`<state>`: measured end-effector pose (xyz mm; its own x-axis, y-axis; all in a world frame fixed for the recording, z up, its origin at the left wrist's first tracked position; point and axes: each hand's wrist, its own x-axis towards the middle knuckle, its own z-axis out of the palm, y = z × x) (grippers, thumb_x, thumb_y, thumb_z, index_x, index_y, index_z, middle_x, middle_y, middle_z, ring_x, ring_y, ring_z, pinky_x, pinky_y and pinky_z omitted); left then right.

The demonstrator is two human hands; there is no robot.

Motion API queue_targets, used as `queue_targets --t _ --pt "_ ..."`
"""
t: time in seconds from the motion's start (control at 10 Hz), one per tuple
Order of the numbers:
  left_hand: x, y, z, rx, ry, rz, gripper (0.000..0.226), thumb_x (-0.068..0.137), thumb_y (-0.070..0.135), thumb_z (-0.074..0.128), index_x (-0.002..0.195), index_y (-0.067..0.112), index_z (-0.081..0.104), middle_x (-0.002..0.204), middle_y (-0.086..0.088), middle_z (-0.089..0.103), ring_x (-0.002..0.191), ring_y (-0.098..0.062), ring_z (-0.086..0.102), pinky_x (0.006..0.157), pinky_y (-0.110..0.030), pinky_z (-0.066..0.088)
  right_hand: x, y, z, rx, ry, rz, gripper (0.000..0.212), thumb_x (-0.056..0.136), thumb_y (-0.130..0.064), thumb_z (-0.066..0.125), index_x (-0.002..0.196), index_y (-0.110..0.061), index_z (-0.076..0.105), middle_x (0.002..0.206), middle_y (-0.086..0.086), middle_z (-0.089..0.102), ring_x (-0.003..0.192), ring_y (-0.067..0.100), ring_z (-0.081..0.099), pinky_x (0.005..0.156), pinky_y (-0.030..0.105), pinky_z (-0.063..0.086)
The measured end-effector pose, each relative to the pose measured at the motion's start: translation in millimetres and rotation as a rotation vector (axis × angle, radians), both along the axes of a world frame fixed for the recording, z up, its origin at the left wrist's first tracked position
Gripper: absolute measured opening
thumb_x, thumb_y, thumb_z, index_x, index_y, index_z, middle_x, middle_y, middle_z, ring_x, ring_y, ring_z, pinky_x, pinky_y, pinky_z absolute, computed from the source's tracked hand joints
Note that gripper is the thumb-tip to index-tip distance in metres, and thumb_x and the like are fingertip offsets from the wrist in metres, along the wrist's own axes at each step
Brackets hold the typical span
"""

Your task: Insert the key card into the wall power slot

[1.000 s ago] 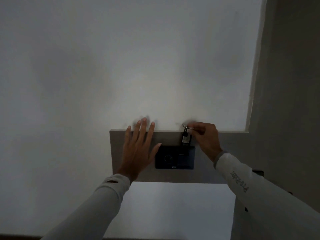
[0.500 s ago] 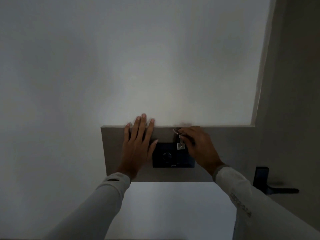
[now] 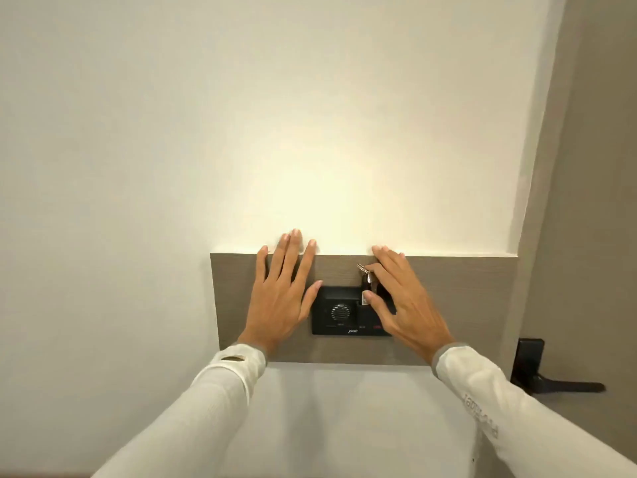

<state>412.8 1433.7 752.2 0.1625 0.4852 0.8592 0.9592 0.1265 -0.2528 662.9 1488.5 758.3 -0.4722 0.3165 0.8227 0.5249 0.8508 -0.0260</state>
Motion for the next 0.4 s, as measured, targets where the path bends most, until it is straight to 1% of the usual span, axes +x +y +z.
queue_targets --t 0.1,0.2,0.3,0.4 --pt "2 -6 3 -0.056 -0.001 0.006 0.071 0.110 0.053 0.032 0.168 0.012 0.023 0.175 -0.022 0.022 0.162 -0.038 0.020 0.124 -0.067 0.033 0 -6 5 -0.068 0.033 0.007 0.041 0.097 -0.041 0.051 0.133 -0.021 0.054 0.159 -0.005 0.036 0.153 0.008 0.022 0.129 0.033 0.012" --pt "4 -20 3 -0.080 -0.049 0.023 0.075 0.108 0.059 0.031 0.168 0.014 0.022 0.176 -0.021 0.021 0.163 -0.037 0.020 0.124 -0.067 0.033 1 -19 10 -0.132 0.021 -0.006 0.046 0.096 -0.049 0.048 0.136 -0.027 0.048 0.158 -0.008 0.035 0.150 0.000 0.019 0.129 0.035 0.014" --pt "1 -43 5 -0.078 -0.100 0.029 0.080 0.106 0.064 0.028 0.168 0.014 0.024 0.175 -0.022 0.021 0.162 -0.039 0.021 0.125 -0.069 0.032 3 -39 28 -0.274 0.056 0.039 0.060 0.094 -0.055 0.047 0.149 -0.034 0.030 0.156 -0.010 0.037 0.140 -0.010 0.018 0.127 0.038 0.019" --pt "-1 -66 27 -0.045 -0.085 0.040 0.080 0.105 0.064 0.031 0.167 0.013 0.027 0.174 -0.023 0.024 0.161 -0.040 0.023 0.123 -0.070 0.033 2 -69 54 -0.447 0.074 0.091 0.073 0.095 -0.056 0.046 0.156 -0.037 0.010 0.167 -0.011 0.017 0.152 0.004 0.014 0.126 0.036 0.019"
